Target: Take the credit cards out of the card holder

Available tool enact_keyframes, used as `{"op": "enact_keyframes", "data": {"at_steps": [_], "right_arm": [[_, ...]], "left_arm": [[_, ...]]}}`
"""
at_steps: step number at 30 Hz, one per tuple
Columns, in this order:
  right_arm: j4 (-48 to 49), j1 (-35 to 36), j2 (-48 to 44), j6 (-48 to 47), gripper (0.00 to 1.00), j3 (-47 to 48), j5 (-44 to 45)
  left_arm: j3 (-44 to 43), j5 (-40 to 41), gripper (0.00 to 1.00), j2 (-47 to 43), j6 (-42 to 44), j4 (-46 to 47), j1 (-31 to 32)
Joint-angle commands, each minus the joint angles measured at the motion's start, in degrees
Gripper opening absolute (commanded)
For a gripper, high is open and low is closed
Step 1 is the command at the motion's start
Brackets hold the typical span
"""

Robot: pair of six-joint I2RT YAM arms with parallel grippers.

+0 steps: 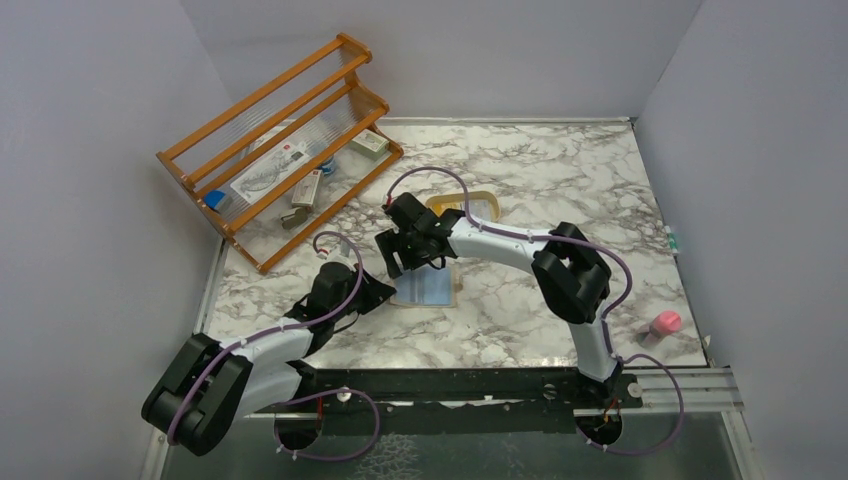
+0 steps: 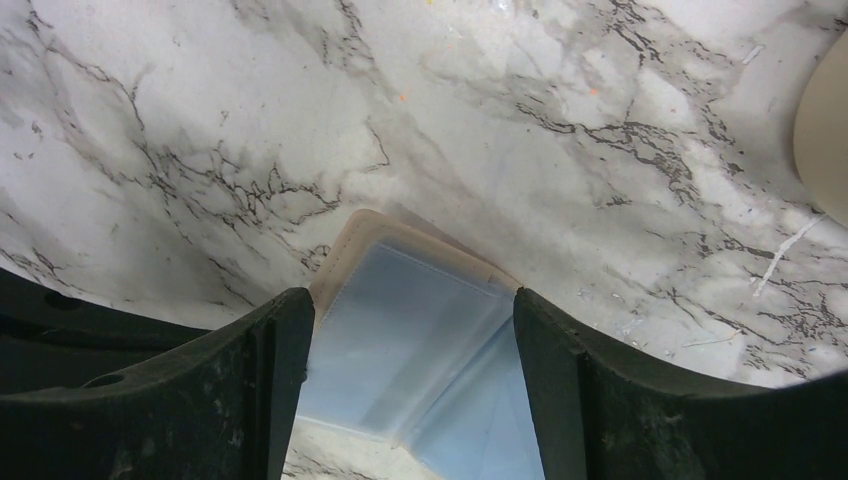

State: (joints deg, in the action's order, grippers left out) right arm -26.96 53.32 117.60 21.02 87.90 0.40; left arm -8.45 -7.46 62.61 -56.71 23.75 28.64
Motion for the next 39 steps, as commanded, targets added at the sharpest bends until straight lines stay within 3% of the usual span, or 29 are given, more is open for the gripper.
{"op": "enact_keyframes", "data": {"at_steps": [1, 19, 39], "right_arm": [[-0.6, 0.4, -0.9, 1.8, 0.78, -1.6, 3.1], [0.8, 0.4, 0.8, 2.6, 0.78, -4.3, 2.9], [0.0, 0.4, -4.2, -0.1, 0.78, -17.6, 10.9]], "left_arm": [[0.8, 1.9, 0.0, 0.0, 0.9, -1.3, 0.2], [1.5, 2.1, 0.0, -1.3, 0.4, -1.4, 0.2], [2.3, 3.2, 0.0, -1.7, -0.4, -1.9, 0.2]]}}
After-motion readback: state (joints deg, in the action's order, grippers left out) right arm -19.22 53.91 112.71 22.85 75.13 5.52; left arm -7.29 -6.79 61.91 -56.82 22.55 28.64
